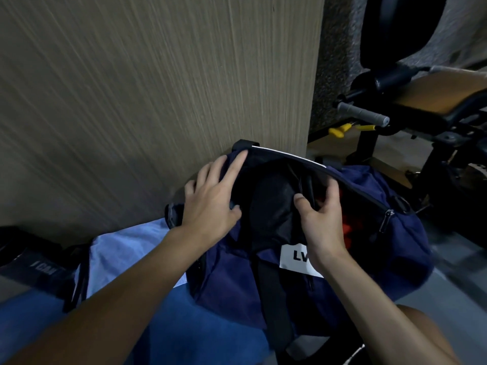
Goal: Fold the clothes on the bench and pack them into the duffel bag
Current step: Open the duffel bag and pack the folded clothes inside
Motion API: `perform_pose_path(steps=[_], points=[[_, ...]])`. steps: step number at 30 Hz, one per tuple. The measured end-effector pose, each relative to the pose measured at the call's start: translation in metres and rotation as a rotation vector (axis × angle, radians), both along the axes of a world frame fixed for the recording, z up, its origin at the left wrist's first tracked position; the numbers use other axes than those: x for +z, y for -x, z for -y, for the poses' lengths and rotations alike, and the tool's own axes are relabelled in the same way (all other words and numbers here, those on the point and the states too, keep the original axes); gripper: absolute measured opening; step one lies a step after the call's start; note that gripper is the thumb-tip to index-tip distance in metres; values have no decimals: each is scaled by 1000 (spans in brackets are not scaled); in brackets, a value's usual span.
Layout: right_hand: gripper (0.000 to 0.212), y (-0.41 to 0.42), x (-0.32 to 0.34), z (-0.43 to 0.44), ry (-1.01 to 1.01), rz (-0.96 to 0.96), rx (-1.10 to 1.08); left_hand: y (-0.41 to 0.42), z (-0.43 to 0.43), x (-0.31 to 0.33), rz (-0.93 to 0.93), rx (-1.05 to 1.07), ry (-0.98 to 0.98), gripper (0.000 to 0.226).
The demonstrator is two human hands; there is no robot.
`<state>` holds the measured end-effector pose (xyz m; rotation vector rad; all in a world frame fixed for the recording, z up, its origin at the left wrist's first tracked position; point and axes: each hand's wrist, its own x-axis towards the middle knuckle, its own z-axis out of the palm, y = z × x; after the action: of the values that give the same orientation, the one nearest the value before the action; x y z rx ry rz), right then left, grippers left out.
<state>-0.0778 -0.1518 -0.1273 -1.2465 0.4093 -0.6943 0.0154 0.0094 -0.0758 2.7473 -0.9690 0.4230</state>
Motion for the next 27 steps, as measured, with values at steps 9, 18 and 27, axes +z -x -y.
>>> perform_pose_path(steps=[9,18,27], points=[[82,-6,-6,12,-24,-36,-27,19,-33,2,-10,-135,-246,131],[80,-18,-21,-12,61,-207,76,10,-10,-1,-61,-127,-107,120],[87,-34,-10,-23,222,-328,246,9,-19,-5,-103,-50,-171,135]])
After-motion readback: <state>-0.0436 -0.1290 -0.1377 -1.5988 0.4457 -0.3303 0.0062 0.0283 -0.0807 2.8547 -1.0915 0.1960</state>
